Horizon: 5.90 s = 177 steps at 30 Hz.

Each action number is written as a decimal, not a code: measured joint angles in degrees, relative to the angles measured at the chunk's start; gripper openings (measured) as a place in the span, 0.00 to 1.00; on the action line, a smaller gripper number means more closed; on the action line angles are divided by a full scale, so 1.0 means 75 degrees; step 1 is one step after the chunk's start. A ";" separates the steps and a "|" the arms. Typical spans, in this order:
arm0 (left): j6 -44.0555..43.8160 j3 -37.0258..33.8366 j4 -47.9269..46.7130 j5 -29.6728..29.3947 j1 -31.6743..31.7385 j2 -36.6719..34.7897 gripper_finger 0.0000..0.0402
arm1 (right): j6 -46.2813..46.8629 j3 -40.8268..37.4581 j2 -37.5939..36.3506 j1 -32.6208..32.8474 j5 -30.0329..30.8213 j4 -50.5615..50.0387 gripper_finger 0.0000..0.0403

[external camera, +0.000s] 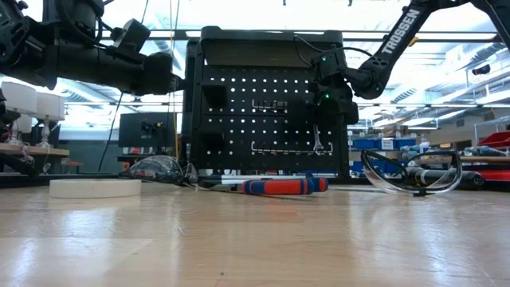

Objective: Hang tools onto peg board
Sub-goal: Unhang the silver wrench from the peg board, then unhang the utility knife blades from the peg board

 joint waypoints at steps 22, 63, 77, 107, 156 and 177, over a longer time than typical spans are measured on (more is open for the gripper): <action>0.0015 0.0000 0.0003 0.0047 0.0000 0.0000 0.36 | -0.0192 -0.0009 -0.0533 0.0133 -0.0081 -0.0289 0.14; 0.0015 0.0000 0.0003 -0.0003 0.0000 0.0000 0.36 | -0.0571 -0.0003 -0.0545 0.0659 0.1029 -0.0611 0.14; 0.0015 0.0000 0.0003 0.0003 0.0000 0.0000 0.36 | -0.0565 0.0001 -0.0564 0.1284 0.1233 -0.1301 0.14; 0.0017 0.0000 0.0006 0.0017 -0.0002 0.0000 0.36 | 0.1861 0.0000 -0.1102 0.1571 -0.6285 -0.8878 0.15; 0.0070 -0.0219 -0.0003 -0.0017 0.0000 0.0000 0.36 | -0.6361 0.1909 -0.1113 0.1166 -0.1459 -0.4596 0.83; 0.0076 -0.0216 0.0003 -0.0020 0.0000 0.0000 0.36 | -0.5653 0.1906 -0.1110 0.0402 -0.2238 -0.5052 0.81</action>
